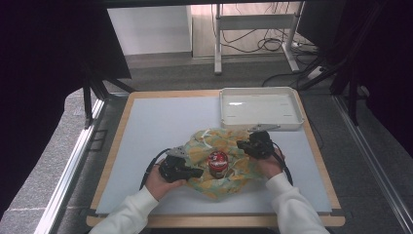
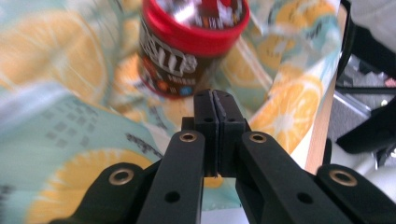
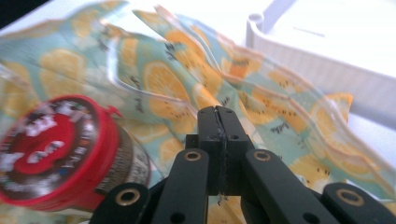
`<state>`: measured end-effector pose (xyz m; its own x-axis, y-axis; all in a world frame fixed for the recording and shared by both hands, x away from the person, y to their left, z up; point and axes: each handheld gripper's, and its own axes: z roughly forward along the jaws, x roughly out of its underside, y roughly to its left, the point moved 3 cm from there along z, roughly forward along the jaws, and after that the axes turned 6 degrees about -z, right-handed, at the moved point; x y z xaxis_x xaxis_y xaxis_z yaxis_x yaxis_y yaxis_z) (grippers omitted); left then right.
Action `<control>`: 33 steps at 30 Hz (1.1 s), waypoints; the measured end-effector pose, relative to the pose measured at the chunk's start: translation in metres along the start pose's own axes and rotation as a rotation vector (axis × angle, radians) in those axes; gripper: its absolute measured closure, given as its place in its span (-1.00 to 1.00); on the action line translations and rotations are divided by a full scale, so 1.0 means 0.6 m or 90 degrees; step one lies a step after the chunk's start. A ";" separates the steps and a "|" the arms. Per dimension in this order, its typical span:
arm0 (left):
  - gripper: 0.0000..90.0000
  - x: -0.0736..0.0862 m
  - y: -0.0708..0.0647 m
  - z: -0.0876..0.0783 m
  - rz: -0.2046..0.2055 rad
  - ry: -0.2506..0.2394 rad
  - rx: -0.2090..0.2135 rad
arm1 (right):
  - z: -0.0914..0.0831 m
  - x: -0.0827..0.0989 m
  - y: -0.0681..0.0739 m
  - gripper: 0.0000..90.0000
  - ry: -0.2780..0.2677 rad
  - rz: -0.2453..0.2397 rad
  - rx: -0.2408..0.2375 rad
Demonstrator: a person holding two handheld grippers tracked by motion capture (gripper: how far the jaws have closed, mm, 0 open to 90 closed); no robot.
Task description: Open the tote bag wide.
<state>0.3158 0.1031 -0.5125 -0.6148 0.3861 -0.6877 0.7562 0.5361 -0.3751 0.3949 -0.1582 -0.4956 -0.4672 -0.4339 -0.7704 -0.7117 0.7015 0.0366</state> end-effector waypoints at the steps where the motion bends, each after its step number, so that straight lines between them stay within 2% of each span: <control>1: 1.00 -0.004 0.001 -0.004 -0.002 -0.011 -0.001 | -0.003 -0.002 0.002 0.98 -0.003 -0.003 -0.002; 3: 1.00 -0.011 0.002 -0.012 0.002 -0.023 -0.009 | -0.010 -0.004 0.006 0.98 -0.009 -0.005 -0.008; 7: 1.00 -0.015 0.006 -0.026 0.013 -0.036 -0.049 | -0.021 -0.006 0.013 0.98 -0.016 -0.012 -0.019; 10: 1.00 -0.011 0.012 -0.039 0.005 -0.047 -0.063 | -0.029 -0.005 0.016 0.98 -0.020 -0.020 -0.027; 18: 1.00 -0.002 0.032 -0.069 -0.025 -0.083 -0.076 | -0.044 0.003 0.022 0.98 -0.018 -0.028 -0.036; 23: 1.00 0.004 0.039 -0.080 -0.023 -0.089 -0.107 | -0.055 0.002 0.029 0.98 -0.027 -0.044 -0.047; 28: 0.99 0.007 0.050 -0.087 -0.036 -0.096 -0.116 | -0.060 0.002 0.032 0.98 -0.033 -0.055 -0.057; 33: 0.97 0.007 0.049 -0.086 -0.029 -0.094 -0.122 | -0.060 0.002 0.035 0.98 -0.031 -0.059 -0.059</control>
<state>0.3239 0.1594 -0.4947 -0.5968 0.2518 -0.7618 0.6637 0.6884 -0.2925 0.3606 -0.1645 -0.4728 -0.3730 -0.4643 -0.8033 -0.7967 0.6040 0.0209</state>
